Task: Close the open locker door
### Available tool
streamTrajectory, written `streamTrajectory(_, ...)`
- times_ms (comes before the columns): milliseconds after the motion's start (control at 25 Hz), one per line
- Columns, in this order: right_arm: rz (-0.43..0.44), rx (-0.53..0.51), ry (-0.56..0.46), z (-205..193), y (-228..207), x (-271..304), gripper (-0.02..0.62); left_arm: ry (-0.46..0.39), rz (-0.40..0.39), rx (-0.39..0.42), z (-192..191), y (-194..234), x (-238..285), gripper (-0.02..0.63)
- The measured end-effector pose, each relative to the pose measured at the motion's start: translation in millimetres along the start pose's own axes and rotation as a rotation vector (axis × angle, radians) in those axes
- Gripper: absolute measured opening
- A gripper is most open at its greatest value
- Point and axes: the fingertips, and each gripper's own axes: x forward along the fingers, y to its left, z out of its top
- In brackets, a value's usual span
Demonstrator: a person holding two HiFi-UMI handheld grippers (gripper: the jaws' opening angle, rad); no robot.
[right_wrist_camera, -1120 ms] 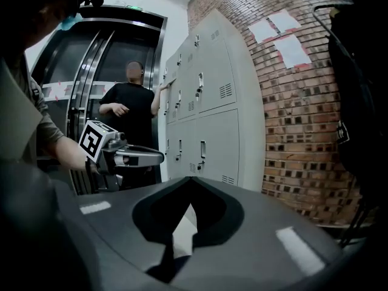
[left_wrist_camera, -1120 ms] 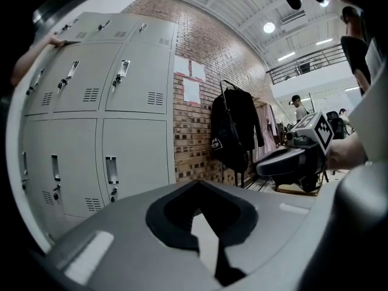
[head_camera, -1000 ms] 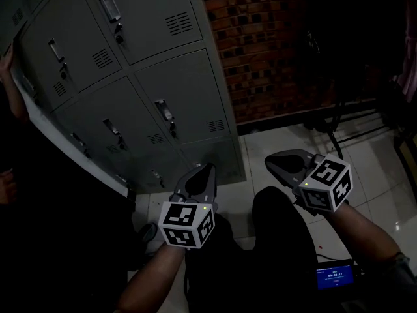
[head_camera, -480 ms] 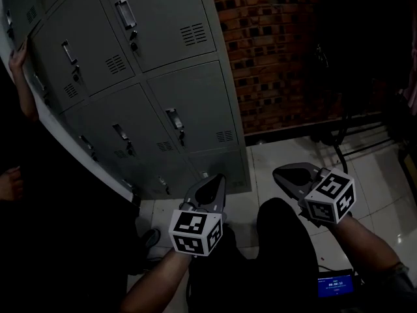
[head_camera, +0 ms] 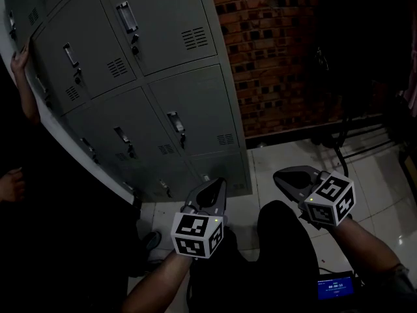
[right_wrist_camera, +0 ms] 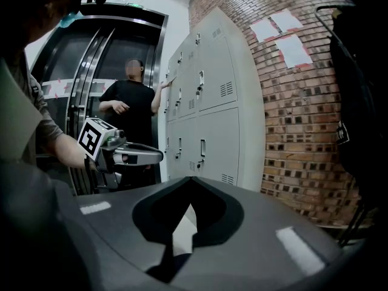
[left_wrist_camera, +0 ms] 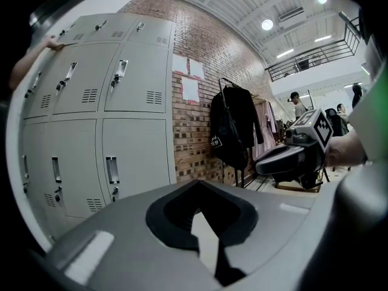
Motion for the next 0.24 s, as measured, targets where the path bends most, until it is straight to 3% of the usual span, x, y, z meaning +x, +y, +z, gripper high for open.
streamTrajectory(240, 0.000, -0.002, 0.000, 0.5, 0.7, 0.2, 0.006, 0.001, 0.002, 0.001, -0.4, 0.6, -0.7, 0.000)
